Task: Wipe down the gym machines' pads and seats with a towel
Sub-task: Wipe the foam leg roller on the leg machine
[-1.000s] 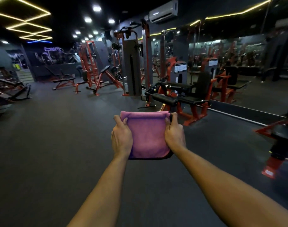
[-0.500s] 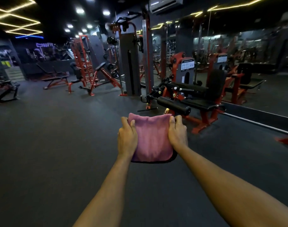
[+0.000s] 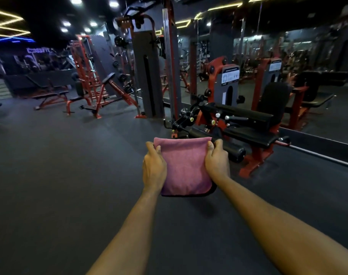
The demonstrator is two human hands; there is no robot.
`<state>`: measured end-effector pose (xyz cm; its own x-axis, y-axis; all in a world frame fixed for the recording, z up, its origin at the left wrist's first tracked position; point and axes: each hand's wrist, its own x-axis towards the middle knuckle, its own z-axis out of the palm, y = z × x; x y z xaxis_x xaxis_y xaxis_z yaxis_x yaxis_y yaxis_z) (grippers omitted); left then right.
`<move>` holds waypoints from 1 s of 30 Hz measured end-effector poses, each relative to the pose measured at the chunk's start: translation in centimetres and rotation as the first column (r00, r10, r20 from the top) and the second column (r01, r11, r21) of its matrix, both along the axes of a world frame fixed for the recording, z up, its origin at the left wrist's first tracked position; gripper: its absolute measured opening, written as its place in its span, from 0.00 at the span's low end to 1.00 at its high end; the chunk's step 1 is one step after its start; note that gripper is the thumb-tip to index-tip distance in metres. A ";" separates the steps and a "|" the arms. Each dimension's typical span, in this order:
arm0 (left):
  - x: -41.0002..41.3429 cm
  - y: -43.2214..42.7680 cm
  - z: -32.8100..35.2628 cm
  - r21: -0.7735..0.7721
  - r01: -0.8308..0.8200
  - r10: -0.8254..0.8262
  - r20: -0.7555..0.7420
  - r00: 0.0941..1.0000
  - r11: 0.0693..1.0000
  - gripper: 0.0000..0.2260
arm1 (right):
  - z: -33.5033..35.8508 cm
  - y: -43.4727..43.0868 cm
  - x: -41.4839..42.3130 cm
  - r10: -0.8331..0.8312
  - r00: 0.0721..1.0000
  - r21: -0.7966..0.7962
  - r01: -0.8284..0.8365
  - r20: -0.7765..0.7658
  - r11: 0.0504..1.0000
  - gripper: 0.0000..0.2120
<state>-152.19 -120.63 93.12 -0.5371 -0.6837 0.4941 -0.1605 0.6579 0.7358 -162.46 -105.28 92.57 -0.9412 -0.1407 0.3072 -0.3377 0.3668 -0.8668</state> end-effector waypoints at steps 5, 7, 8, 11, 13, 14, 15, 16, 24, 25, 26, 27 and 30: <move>-13.7 -8.2 0.3 0.020 -0.012 0.012 0.018 1.000 1.000 0.08 | 0.3 -8.0 -13.8 0.016 1.000 0.021 -0.017 0.026 1.000 0.12; -18.1 -11.3 -0.5 0.012 0.002 -0.003 0.031 1.000 1.000 0.08 | -0.2 -10.4 -17.8 0.014 0.999 0.033 -0.015 0.029 0.999 0.12; -20.3 -12.7 -0.9 0.017 0.012 -0.012 0.039 0.999 1.000 0.08 | -0.6 -11.6 -19.8 0.009 0.999 0.037 -0.011 0.033 0.999 0.12; -28.0 -17.5 -2.9 0.028 0.060 -0.062 0.076 0.995 0.998 0.07 | -2.6 -15.7 -26.8 -0.023 0.998 0.051 0.021 0.052 0.998 0.12; -33.5 -20.8 -4.0 0.031 0.108 -0.111 0.106 0.988 0.994 0.08 | -4.3 -18.6 -31.8 -0.062 0.997 0.055 0.059 0.055 0.997 0.13; -36.0 -22.4 -4.5 0.040 0.135 -0.139 0.132 0.981 0.990 0.08 | -5.1 -20.1 -34.0 -0.082 0.994 0.063 0.078 0.067 0.995 0.12; -39.1 -24.2 -5.0 0.046 0.162 -0.167 0.150 0.974 0.986 0.08 | -6.0 -21.8 -36.7 -0.112 0.991 0.069 0.107 0.078 0.992 0.12; -41.9 -25.8 -5.4 0.051 0.185 -0.191 0.170 0.967 0.981 0.09 | -6.5 -23.1 -38.9 -0.137 0.986 0.075 0.130 0.098 0.989 0.12; -61.7 -34.2 -8.6 0.200 0.453 -0.495 0.371 0.786 0.869 0.09 | -11.1 -30.1 -54.2 -0.356 0.899 0.141 0.329 0.255 0.934 0.10; -64.4 -34.9 -9.5 0.220 0.498 -0.544 0.396 0.740 0.839 0.10 | -11.9 -30.5 -56.3 -0.386 0.882 0.150 0.358 0.270 0.922 0.10; -66.5 -35.4 -10.2 0.233 0.538 -0.583 0.410 0.701 0.810 0.11 | -12.5 -30.7 -57.9 -0.408 0.866 0.153 0.379 0.290 0.913 0.11; -68.5 -35.8 -10.9 0.236 0.579 -0.619 0.423 0.662 0.780 0.12 | -13.1 -30.9 -59.5 -0.420 0.855 0.158 0.389 0.304 0.907 0.11; -75.0 -36.6 -13.7 0.236 0.648 -0.672 0.453 0.586 0.724 0.11 | -15.8 -31.6 -64.8 -0.446 0.826 0.164 0.415 0.344 0.895 0.17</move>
<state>-227.15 -157.27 79.44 -0.9982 -0.0574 0.0195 -0.0262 0.6986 0.7151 -227.28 -136.92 76.74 -0.9530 0.2963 -0.0629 0.2036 0.4730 -0.8572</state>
